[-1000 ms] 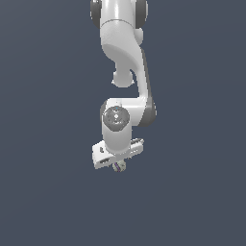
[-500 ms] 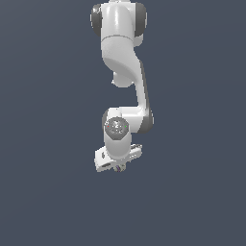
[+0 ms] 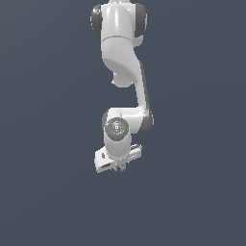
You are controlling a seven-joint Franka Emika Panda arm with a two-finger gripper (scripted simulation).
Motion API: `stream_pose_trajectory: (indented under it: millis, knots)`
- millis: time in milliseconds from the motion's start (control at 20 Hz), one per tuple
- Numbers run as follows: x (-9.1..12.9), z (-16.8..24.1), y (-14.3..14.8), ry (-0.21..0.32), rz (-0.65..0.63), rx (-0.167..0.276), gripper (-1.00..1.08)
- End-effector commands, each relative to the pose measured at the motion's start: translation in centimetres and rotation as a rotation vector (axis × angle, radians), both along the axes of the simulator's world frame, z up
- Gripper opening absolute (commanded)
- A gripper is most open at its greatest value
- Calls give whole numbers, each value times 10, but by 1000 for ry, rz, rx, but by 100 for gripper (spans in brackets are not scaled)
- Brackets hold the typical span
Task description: Pick up the object and move it to a goal position.
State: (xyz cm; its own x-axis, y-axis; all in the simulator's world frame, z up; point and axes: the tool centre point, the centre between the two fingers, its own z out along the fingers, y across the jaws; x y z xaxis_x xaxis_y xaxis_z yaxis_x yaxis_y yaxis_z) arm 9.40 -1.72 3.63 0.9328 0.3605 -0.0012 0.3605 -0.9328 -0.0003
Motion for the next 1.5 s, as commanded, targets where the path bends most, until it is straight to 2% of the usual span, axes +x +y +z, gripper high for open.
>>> stream_pose_trajectory:
  millis: [0, 400, 750, 1450]
  knots:
    - [0, 1, 0, -1, 0, 0, -100]
    - [-2, 4, 0, 0, 0, 0, -100]
    - [-14, 26, 3, 0, 0, 0, -100]
    - [-66, 127, 14, 0, 0, -1, -100]
